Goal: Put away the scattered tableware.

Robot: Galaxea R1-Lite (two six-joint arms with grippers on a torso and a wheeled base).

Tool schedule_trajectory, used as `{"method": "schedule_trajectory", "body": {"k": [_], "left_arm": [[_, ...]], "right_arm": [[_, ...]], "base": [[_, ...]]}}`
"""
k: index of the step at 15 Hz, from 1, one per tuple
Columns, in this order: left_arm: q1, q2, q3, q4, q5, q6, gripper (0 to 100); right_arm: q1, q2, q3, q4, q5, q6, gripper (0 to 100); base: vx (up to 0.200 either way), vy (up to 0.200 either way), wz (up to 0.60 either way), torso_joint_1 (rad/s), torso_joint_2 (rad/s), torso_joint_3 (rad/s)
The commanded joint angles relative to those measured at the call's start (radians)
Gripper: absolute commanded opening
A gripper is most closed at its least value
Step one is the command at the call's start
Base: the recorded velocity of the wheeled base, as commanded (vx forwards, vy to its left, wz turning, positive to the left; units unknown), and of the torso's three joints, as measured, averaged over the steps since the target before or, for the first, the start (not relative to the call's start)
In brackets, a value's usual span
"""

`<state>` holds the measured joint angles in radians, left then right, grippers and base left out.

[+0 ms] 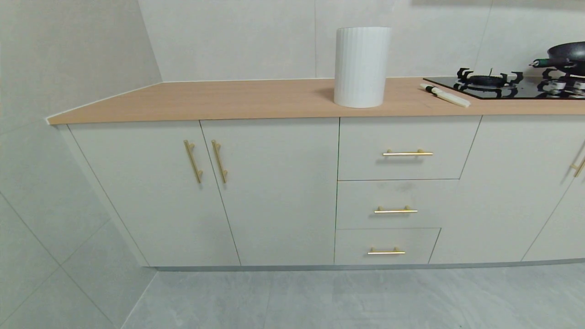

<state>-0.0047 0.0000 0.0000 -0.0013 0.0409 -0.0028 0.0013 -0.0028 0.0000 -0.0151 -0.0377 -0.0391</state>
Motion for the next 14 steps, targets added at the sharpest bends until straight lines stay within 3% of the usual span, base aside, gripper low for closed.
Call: {"method": "schedule_trajectory", "body": {"k": [1, 8, 14], "left_arm": [[0.000, 0.000, 0.000, 0.000, 0.001, 0.000, 100], [0.000, 0.000, 0.000, 0.000, 0.001, 0.000, 100], [0.000, 0.000, 0.000, 0.000, 0.001, 0.000, 100]], "right_arm": [[0.000, 0.004, 0.000, 0.001, 0.012, -0.054, 100], [0.000, 0.004, 0.000, -0.002, 0.039, -0.039, 100], [0.000, 0.004, 0.000, -0.003, 0.039, -0.036, 100]], "base": [[0.000, 0.000, 0.00, 0.000, 0.00, 0.000], [0.000, 0.000, 0.00, 0.000, 0.00, 0.000], [0.200, 0.000, 0.00, 0.002, 0.00, 0.002]]}}
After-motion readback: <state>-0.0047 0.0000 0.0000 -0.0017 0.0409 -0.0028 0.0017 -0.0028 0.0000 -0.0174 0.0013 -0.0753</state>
